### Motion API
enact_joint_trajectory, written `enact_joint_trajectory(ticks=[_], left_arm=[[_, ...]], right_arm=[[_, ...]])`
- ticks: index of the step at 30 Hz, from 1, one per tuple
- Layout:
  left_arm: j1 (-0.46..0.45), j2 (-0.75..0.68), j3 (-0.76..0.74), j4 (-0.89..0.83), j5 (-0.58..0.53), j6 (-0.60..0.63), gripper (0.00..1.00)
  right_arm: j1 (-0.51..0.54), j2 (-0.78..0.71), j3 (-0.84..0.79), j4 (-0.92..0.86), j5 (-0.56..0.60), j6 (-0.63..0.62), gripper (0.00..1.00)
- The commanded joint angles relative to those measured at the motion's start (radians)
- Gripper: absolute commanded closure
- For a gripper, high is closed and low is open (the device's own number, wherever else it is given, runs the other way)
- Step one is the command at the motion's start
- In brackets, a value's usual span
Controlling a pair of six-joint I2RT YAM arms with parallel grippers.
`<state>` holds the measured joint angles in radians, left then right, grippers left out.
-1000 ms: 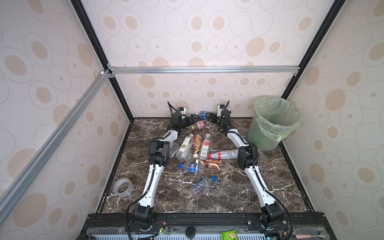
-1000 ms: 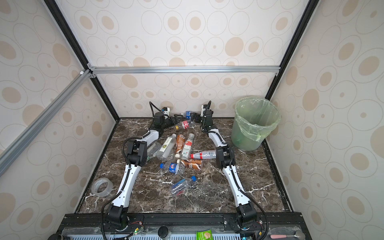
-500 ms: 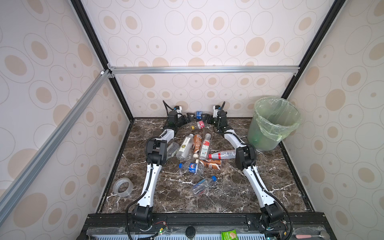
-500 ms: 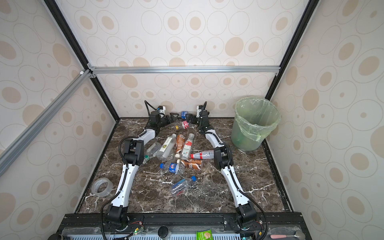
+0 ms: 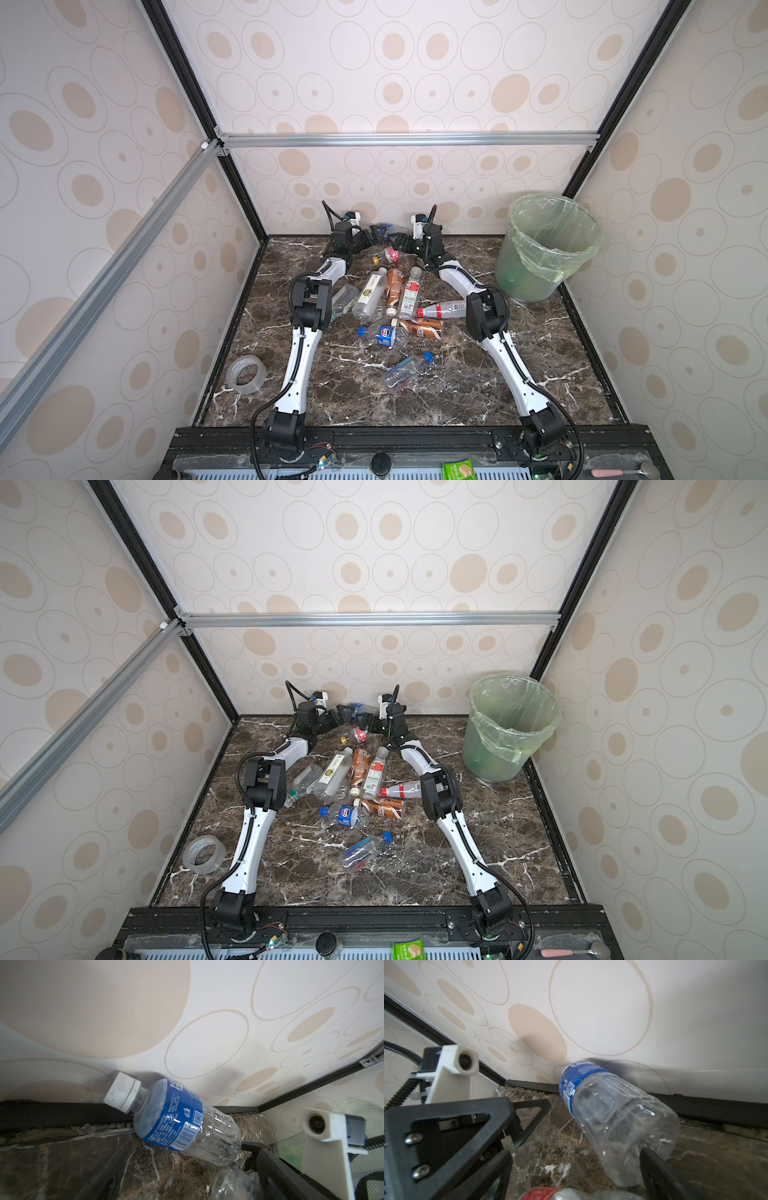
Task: Throw the plastic bottles in the bin
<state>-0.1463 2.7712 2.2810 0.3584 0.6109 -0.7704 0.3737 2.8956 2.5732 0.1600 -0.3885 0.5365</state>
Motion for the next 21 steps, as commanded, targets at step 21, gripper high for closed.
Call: enact_joint_trajectory(ticks=[21], left_arm=[[0.032,-0.084,-0.054,0.057,0.008,0.006,0.01]], right_arm=[[-0.056,0.11,0.214,0.023,0.129,0.025,0.01]])
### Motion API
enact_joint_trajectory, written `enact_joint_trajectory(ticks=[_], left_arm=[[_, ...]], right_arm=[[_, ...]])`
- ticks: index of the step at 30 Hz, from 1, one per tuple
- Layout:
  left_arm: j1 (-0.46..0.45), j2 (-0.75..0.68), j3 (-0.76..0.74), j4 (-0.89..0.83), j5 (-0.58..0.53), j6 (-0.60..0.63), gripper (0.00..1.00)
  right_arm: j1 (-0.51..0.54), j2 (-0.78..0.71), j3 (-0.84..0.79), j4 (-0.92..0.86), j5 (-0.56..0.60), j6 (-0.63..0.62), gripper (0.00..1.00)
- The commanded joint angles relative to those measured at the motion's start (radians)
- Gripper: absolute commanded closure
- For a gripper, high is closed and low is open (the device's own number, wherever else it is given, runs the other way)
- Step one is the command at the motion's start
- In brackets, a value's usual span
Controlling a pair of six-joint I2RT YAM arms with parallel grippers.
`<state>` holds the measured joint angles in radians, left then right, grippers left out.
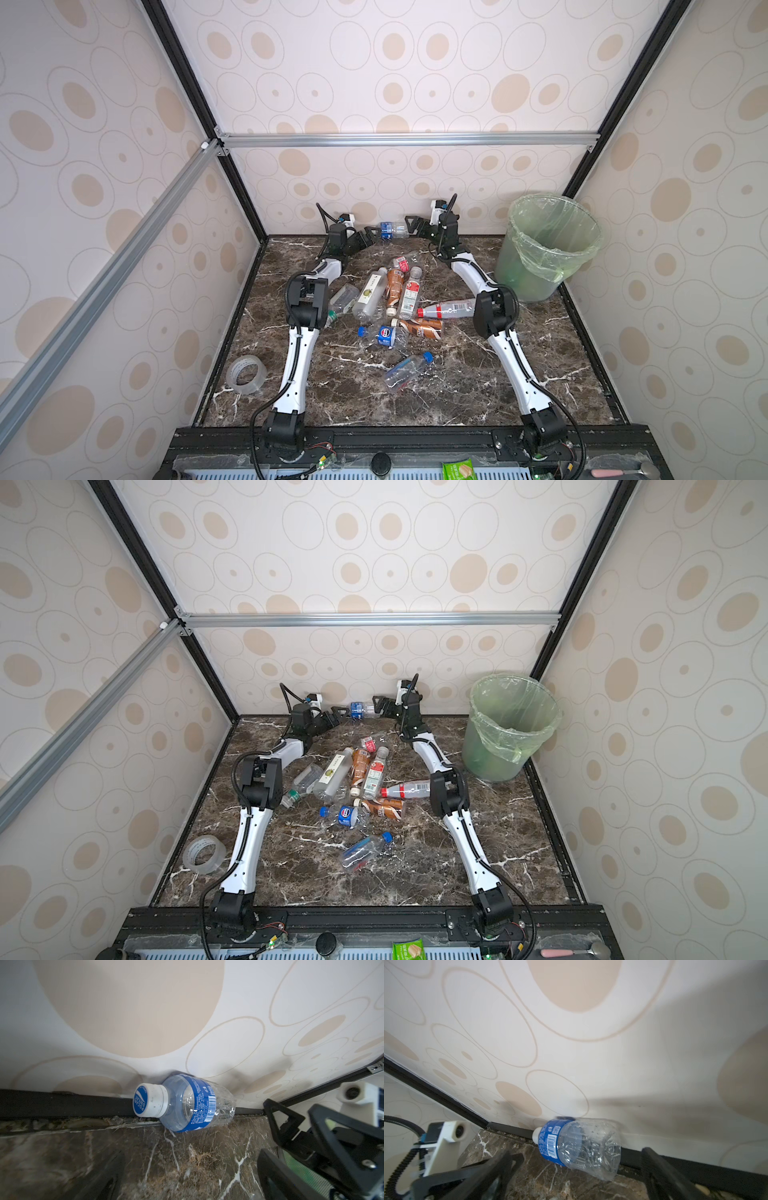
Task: Throw the plastic bottles in the bin
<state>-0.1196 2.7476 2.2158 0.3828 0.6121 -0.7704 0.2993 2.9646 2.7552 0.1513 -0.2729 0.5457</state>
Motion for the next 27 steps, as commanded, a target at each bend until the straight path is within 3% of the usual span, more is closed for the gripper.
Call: enact_joint_trajectory(ticks=[1,13,27], left_arm=[[0.005,-0.061,0.015,0.029,0.002,0.01,0.01],[0.011,0.016,0.129,0.012,-0.013,0.011,0.01],[0.014,0.141,0.261,0.019,-0.059,-0.079,0.01]], right_arm=[[0.025,0.043,0.031,0.033,0.014,0.006,0.01],[0.061,0.091,0.06,0.091,0.028,0.019,0.0],[0.075,0.069,0.037,0.1,0.015,0.024,0.01]])
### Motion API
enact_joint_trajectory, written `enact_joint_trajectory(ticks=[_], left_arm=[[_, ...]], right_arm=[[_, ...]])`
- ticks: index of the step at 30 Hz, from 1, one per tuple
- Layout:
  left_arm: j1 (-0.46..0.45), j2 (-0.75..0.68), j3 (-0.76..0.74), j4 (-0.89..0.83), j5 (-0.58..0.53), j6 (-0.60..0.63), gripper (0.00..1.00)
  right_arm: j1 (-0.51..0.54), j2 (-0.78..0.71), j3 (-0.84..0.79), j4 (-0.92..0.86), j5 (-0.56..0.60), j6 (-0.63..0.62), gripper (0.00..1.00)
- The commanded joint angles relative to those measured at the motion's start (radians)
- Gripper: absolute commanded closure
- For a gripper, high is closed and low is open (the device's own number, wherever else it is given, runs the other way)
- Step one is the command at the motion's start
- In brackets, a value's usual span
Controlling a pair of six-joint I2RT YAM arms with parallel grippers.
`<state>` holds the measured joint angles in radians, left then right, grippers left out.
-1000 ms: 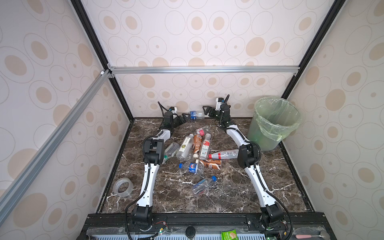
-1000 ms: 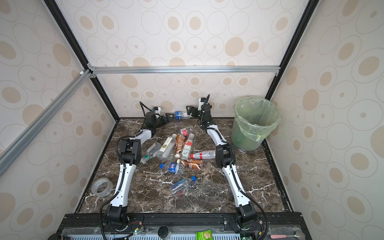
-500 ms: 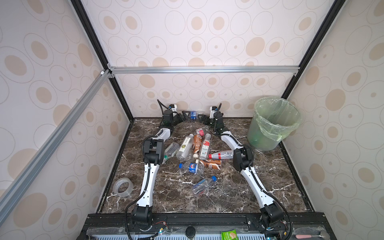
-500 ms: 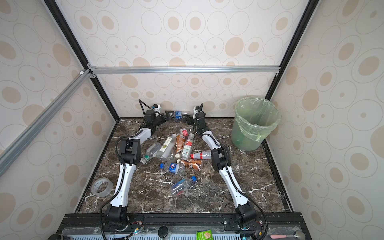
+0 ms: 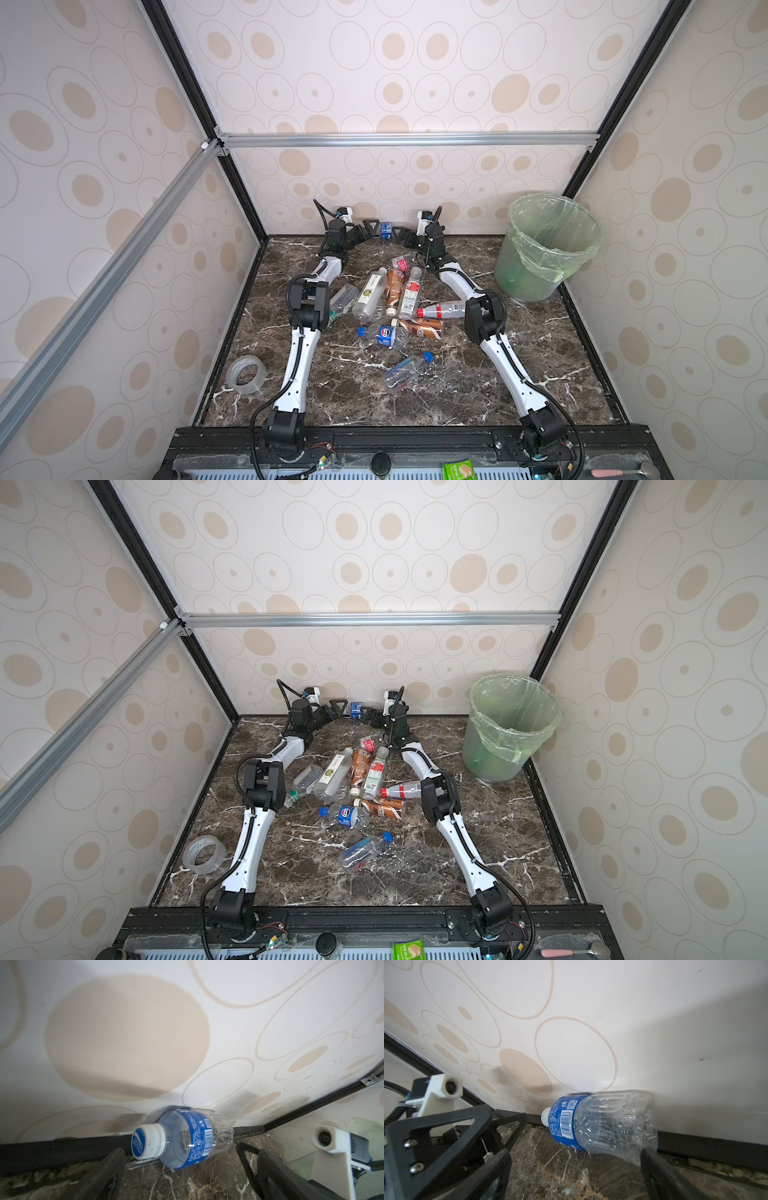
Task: Throw the plastic bottles in the bin
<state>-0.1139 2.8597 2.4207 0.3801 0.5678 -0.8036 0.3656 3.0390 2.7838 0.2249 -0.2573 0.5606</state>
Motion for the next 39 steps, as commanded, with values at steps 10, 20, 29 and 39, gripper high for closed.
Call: enact_joint_trajectory(ticks=[10,20,29,39], left_arm=[[0.003,0.069,0.088,0.074,-0.001,-0.091,0.01],[-0.013,0.098,0.126,0.101,0.017,-0.125,0.01],[-0.021,0.112,0.127,0.127,0.022,-0.164,0.01],[-0.034,0.134,0.143,0.141,0.007,-0.175,0.01]], right_arm=[[0.006,0.004,-0.009,0.04,0.008,0.034,0.01],[0.004,0.001,-0.018,0.053,0.021,0.031,0.01],[0.004,0.004,-0.028,0.085,0.023,0.036,0.01],[-0.004,0.015,-0.03,0.126,0.023,0.054,0.0]])
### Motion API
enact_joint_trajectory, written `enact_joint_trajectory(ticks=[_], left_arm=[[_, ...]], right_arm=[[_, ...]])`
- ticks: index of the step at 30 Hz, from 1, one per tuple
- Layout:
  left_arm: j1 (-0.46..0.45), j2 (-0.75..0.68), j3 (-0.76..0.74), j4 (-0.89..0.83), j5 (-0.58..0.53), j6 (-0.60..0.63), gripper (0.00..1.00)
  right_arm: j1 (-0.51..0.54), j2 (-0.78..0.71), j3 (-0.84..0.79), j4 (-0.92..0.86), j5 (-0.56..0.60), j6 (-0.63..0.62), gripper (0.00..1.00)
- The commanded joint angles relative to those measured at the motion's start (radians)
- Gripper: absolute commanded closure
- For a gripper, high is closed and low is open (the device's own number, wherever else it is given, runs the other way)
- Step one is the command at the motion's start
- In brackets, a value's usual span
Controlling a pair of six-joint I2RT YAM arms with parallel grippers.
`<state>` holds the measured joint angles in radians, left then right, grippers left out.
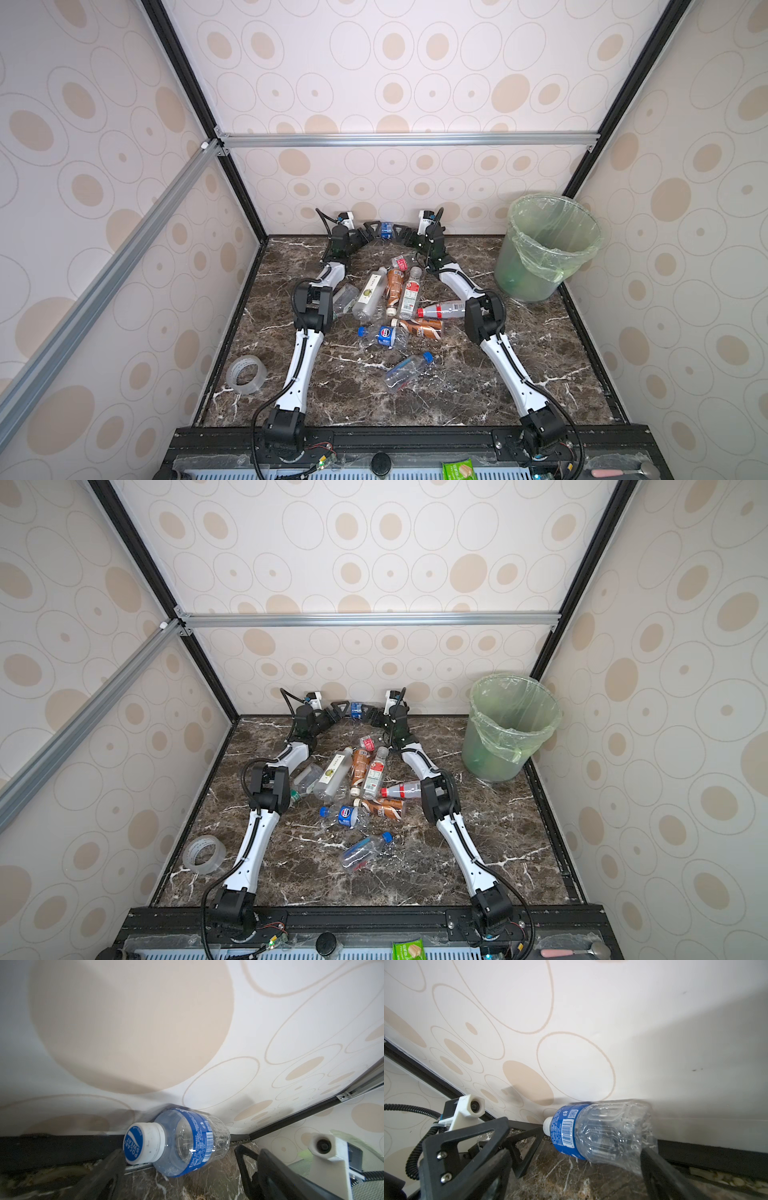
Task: Throw the plastic bottles in the bin
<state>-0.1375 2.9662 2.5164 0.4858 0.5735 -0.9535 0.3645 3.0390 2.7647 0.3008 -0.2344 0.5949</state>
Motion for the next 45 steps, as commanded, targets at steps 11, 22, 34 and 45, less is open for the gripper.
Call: enact_joint_trajectory(ticks=[11,22,34,45], left_arm=[[-0.023,0.025,0.053,0.056,0.005,-0.046,0.01],[-0.037,-0.009,0.016,0.08,0.025,-0.06,0.01],[-0.041,-0.022,0.012,0.074,0.022,-0.047,0.01],[-0.014,-0.098,-0.076,0.068,0.043,-0.002,0.01]], right_arm=[[0.003,0.024,-0.004,0.053,-0.044,0.028,0.0],[-0.002,-0.041,-0.088,0.111,-0.089,0.054,0.0],[-0.051,-0.167,-0.259,0.192,-0.134,0.055,0.02],[-0.077,-0.125,-0.148,0.088,-0.119,0.039,0.01]])
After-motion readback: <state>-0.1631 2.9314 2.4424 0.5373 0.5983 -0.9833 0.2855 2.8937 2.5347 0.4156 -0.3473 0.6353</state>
